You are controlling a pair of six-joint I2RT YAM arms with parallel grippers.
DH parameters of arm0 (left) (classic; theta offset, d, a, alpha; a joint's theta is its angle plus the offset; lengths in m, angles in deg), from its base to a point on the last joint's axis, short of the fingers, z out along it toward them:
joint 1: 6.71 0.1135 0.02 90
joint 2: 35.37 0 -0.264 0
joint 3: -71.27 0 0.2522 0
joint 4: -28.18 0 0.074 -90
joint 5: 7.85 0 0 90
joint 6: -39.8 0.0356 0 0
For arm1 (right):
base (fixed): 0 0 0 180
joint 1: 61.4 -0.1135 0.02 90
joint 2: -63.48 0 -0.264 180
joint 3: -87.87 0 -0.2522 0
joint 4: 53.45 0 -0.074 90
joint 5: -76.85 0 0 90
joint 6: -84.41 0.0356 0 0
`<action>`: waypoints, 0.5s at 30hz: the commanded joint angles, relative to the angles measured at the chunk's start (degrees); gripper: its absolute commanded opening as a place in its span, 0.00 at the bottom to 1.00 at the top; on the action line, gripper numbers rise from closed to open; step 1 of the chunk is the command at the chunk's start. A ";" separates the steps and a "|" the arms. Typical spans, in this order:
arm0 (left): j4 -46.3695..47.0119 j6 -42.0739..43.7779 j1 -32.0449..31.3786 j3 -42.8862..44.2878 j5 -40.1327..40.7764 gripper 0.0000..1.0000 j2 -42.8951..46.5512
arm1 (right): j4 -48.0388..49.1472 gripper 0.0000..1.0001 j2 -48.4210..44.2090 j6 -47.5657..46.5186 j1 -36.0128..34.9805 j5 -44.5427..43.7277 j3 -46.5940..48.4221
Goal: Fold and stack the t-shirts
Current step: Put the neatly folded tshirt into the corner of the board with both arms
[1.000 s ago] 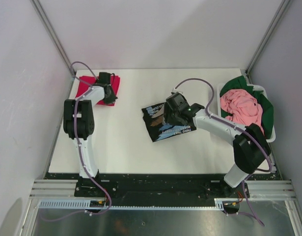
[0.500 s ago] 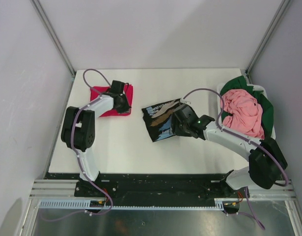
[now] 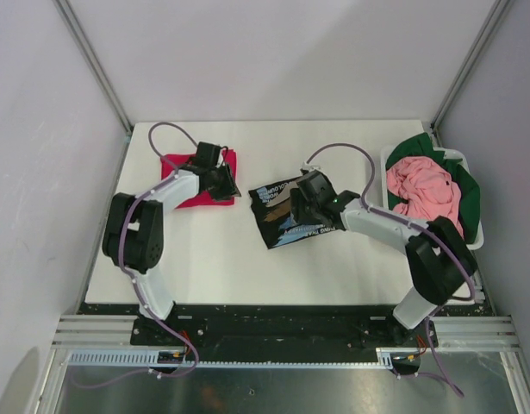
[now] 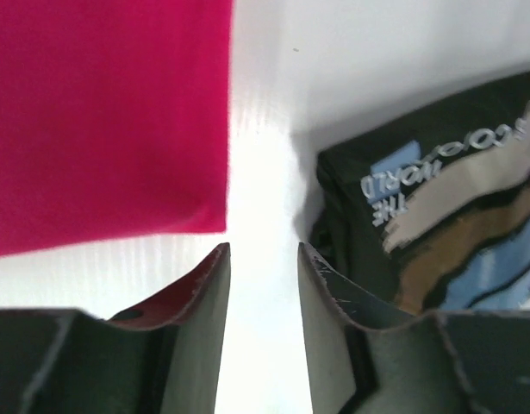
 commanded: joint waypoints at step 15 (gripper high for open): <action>6.25 -2.19 -5.01 -18.32 -11.99 0.33 18.71 | -5.05 0.65 12.80 6.34 -10.42 -1.27 4.77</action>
